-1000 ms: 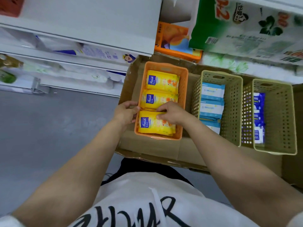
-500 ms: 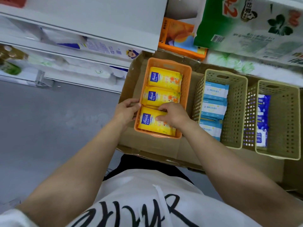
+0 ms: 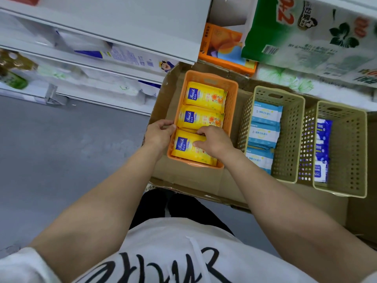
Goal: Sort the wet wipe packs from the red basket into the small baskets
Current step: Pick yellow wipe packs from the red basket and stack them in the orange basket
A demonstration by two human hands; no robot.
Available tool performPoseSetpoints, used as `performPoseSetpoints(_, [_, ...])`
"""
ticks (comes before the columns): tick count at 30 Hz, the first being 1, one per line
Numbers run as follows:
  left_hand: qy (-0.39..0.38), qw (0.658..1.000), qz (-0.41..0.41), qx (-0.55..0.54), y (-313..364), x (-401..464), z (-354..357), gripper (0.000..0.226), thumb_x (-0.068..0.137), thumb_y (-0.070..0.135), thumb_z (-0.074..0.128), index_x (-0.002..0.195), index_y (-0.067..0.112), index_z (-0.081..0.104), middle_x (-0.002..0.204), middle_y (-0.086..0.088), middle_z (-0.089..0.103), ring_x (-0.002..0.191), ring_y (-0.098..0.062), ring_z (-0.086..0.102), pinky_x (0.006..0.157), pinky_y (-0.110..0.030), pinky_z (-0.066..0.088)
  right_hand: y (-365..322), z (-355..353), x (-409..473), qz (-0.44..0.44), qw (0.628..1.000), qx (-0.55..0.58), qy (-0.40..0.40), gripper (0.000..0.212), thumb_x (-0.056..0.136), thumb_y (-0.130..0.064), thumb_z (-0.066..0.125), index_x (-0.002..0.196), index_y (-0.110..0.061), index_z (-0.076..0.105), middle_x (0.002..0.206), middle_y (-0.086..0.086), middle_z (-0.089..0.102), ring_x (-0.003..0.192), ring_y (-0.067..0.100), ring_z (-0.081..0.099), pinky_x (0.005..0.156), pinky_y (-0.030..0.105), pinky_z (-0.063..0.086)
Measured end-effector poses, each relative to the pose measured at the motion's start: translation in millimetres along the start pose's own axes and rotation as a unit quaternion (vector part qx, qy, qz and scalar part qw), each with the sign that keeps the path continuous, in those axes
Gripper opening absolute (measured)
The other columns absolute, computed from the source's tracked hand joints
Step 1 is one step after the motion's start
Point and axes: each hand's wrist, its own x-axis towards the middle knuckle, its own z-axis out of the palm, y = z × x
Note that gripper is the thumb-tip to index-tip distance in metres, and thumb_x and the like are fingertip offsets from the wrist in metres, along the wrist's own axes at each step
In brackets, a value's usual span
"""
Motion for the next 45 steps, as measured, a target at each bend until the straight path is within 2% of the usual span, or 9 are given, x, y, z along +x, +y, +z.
performPoseSetpoints(4, [-0.031,0.999,-0.01,0.019,5,-1,-6,0.004,0.094,0.024,0.063,0.095,0.028,0.064,0.1,-0.001,0.071,0.087,-0.015,0.069,0.062,-0.027,0.054,-3,-1,-7,0.011,1.0,-0.018,0.001,0.048,0.089,-0.045,0.065,0.132,-0.024,0.058,0.136,0.001,0.058,0.123,0.025,0.054,0.098,0.038,0.048])
performPoseSetpoints(8, [-0.102,0.993,-0.008,0.054,17,-9,-28,0.025,0.096,0.026,0.06,0.118,0.014,0.059,0.101,-0.007,0.068,0.085,-0.016,0.064,0.062,-0.025,0.05,-11,-9,-16,0.044,0.998,-0.035,0.002,0.044,0.091,-0.041,0.063,0.131,-0.024,0.059,0.136,0.003,0.059,0.123,0.026,0.055,0.099,0.039,0.048])
performPoseSetpoints(16, [-0.149,0.979,0.093,0.101,71,-12,-154,0.025,0.095,0.027,0.061,0.115,0.011,0.063,0.106,-0.009,0.067,0.086,-0.018,0.065,0.071,-0.027,0.053,-86,-46,-44,0.112,0.985,-0.02,0.133,0.037,0.093,-0.037,0.063,0.126,-0.02,0.064,0.126,0.002,0.066,0.113,0.021,0.062,0.091,0.034,0.049])
performPoseSetpoints(18, [-0.136,0.968,0.144,0.154,90,-8,-201,0.022,0.094,0.028,0.061,0.111,0.015,0.064,0.107,-0.006,0.068,0.093,-0.02,0.067,0.078,-0.032,0.053,-121,-54,-54,0.111,0.978,-0.025,0.176,0.035,0.093,-0.035,0.064,0.125,-0.019,0.064,0.124,0.002,0.067,0.111,0.02,0.062,0.089,0.032,0.047])
performPoseSetpoints(22, [-0.068,0.932,0.25,0.255,128,2,-297,0.024,0.091,0.034,0.062,0.112,0.022,0.066,0.105,0.003,0.069,0.095,-0.014,0.063,0.071,-0.025,0.045,-205,-62,-67,0.085,0.967,-0.043,0.237,0.035,0.093,-0.034,0.064,0.125,-0.02,0.064,0.124,0.002,0.067,0.113,0.022,0.061,0.093,0.036,0.049])
performPoseSetpoints(25, [-0.013,0.901,0.313,0.299,156,12,-353,0.027,0.092,0.033,0.063,0.115,0.02,0.066,0.109,0.005,0.069,0.097,-0.013,0.062,0.081,-0.025,0.043,-272,-64,-56,0.036,0.957,-0.051,0.283,0.033,0.092,-0.03,0.066,0.123,-0.019,0.065,0.123,0.003,0.067,0.113,0.024,0.06,0.094,0.038,0.048])
performPoseSetpoints(30, [0.041,0.883,0.366,0.293,201,40,-406,0.029,0.091,0.031,0.064,0.118,0.02,0.065,0.112,0.0,0.068,0.104,-0.017,0.062,0.091,-0.03,0.045,-365,-82,-10,-0.04,0.95,-0.033,0.309,0.033,0.092,-0.031,0.064,0.124,-0.021,0.064,0.121,0.001,0.064,0.111,0.019,0.059,0.094,0.032,0.044])
performPoseSetpoints(38, [0.142,0.788,0.507,0.319,300,112,-462,0.027,0.089,0.025,0.067,0.116,0.018,0.068,0.113,-0.003,0.066,0.108,-0.022,0.058,0.092,-0.029,0.039,-460,-150,113,-0.14,0.924,0.015,0.355,0.031,0.094,-0.035,0.061,0.124,-0.028,0.062,0.125,-0.009,0.061,0.113,0.012,0.056,0.091,0.027,0.042])
performPoseSetpoints(45, [0.172,0.818,0.456,0.304,381,193,-505,0.028,0.089,0.021,0.068,0.116,0.014,0.066,0.114,-0.004,0.065,0.105,-0.022,0.06,0.09,-0.038,0.048,-535,-225,222,-0.199,0.931,-0.008,0.305,0.034,0.094,-0.03,0.063,0.126,-0.021,0.063,0.124,0.0,0.063,0.114,0.02,0.058,0.096,0.033,0.044])
